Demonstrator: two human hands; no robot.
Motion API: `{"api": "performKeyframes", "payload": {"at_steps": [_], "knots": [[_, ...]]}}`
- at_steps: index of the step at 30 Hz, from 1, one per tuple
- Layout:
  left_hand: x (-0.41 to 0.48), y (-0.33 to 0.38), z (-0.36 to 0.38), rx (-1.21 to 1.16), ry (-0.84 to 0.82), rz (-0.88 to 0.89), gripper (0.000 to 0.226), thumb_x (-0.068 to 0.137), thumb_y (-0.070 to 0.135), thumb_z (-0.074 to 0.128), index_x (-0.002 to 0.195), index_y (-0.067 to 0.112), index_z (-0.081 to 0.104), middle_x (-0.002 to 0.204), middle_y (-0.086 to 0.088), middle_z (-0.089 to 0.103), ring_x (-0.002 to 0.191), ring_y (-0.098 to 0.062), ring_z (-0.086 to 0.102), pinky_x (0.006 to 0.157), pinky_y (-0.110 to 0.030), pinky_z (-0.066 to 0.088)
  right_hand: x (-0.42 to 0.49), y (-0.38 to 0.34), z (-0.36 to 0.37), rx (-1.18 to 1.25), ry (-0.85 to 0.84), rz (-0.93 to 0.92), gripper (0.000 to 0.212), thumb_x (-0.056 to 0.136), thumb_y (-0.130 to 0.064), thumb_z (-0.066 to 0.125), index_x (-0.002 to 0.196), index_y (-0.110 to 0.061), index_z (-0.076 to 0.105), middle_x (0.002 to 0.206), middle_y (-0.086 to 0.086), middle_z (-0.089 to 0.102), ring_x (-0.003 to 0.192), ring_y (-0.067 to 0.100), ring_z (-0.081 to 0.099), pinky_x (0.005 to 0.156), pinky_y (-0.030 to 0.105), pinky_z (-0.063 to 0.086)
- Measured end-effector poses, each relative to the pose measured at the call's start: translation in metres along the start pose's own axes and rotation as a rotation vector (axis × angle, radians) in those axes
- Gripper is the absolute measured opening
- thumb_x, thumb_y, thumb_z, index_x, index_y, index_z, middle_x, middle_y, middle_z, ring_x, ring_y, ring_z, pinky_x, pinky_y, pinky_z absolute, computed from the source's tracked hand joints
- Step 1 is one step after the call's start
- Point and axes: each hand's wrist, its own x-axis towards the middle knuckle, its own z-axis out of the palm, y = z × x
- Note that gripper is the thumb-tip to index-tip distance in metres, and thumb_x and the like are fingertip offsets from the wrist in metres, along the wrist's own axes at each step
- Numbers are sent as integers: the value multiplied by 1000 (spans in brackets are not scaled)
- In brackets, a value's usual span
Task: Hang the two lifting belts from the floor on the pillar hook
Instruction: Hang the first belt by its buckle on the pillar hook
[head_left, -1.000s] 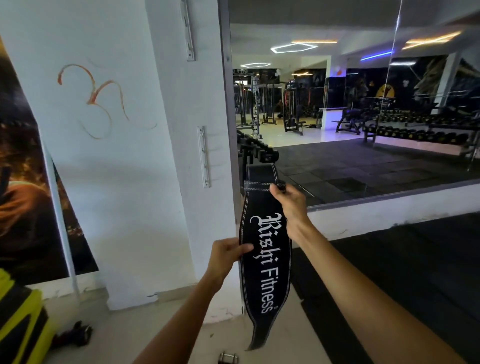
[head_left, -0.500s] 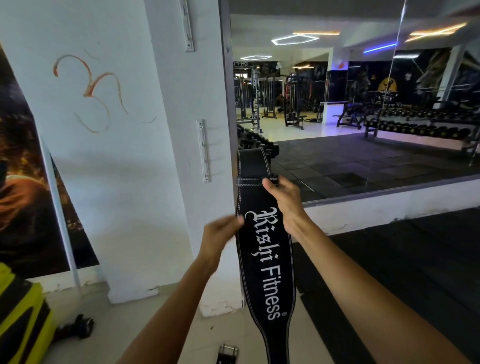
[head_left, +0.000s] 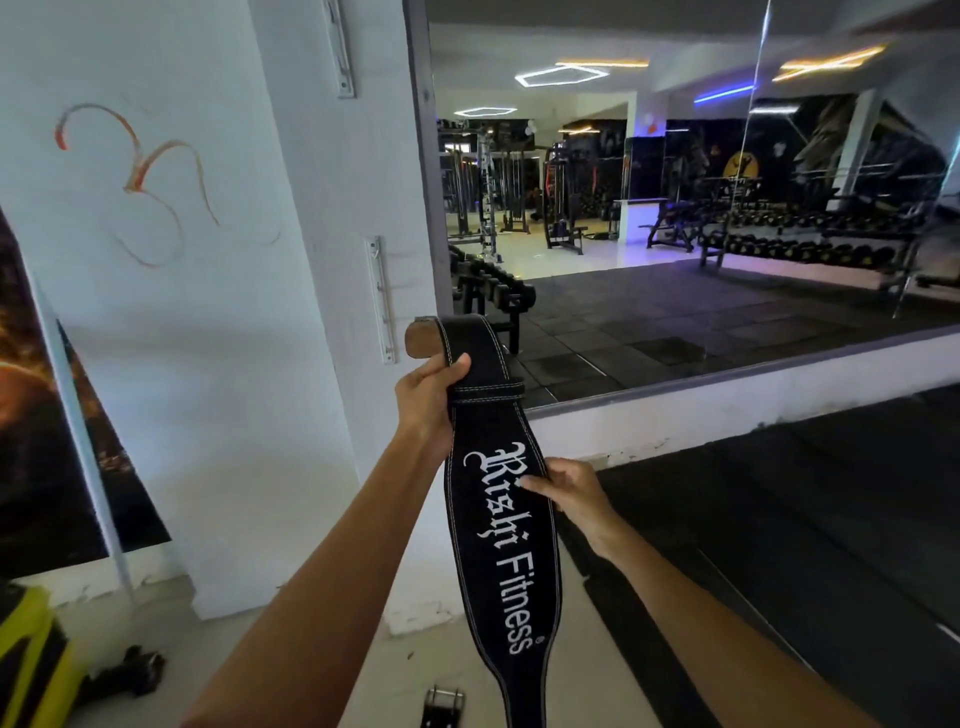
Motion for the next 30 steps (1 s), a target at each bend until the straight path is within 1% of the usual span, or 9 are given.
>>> {"api": "performKeyframes", "payload": {"at_steps": [4,7,10,12,15,18,21,24,30], "knots": [[-1,-1,-2,34,-63,60,17,84,-1,61,99,-5,68,74,-10,74,67,-24,70,61,-29,59,25,-37,12,112,67,-95,7,81,-1,64,79,-7,66,70,-4,71,61,4,69,59,13,53],[2,7,-4,44,-92,87,21,85,-1,60,104,-5,67,88,-15,72,70,-24,71,63,-30,59,17,-14,12,59,27,-64,9,80,-8,67,88,-4,65,82,5,71,73,14,69,65,15,55],[-1,4,-17,76,-147,83,20,86,-1,58,103,-1,68,92,-15,72,77,-26,70,65,-30,59,0,10,1,-5,-90,90,49,67,-42,75,97,-4,67,95,12,73,83,20,70,70,21,57],[-4,-3,-28,101,-189,91,22,86,-1,57,105,-3,67,90,-13,73,79,-26,70,67,-30,58,10,-10,2,38,-85,72,53,73,-61,56,103,-18,66,96,-3,74,86,11,70,72,20,53],[-10,-18,-42,155,-261,94,26,82,1,60,107,-1,68,92,-12,74,83,-25,70,70,-28,56,46,-71,16,244,-55,53,44,94,-47,32,108,-18,61,96,-6,68,89,8,65,74,23,51],[-14,-24,-45,223,-254,74,26,83,3,60,107,4,69,91,-9,75,83,-21,70,68,-25,54,65,-97,32,187,-87,12,27,93,-25,49,110,-8,63,92,0,69,83,12,65,70,23,52],[-9,-11,-38,274,-124,97,20,87,7,59,104,0,69,87,-11,72,74,-15,70,60,-20,54,66,-81,44,213,1,69,32,85,-5,58,117,-7,61,102,6,69,94,21,65,80,28,52],[-3,-1,-35,341,-16,113,17,88,13,61,94,-1,70,80,-11,71,67,-16,68,56,-20,54,63,-69,51,239,6,78,28,87,-7,57,114,-10,63,105,9,68,101,26,64,87,32,50],[-1,4,-30,345,-72,127,14,89,12,60,85,7,72,76,-4,73,73,-17,69,61,-23,55,67,-85,51,293,90,21,35,89,-32,55,110,-7,66,101,10,71,90,23,67,74,30,52]]}}
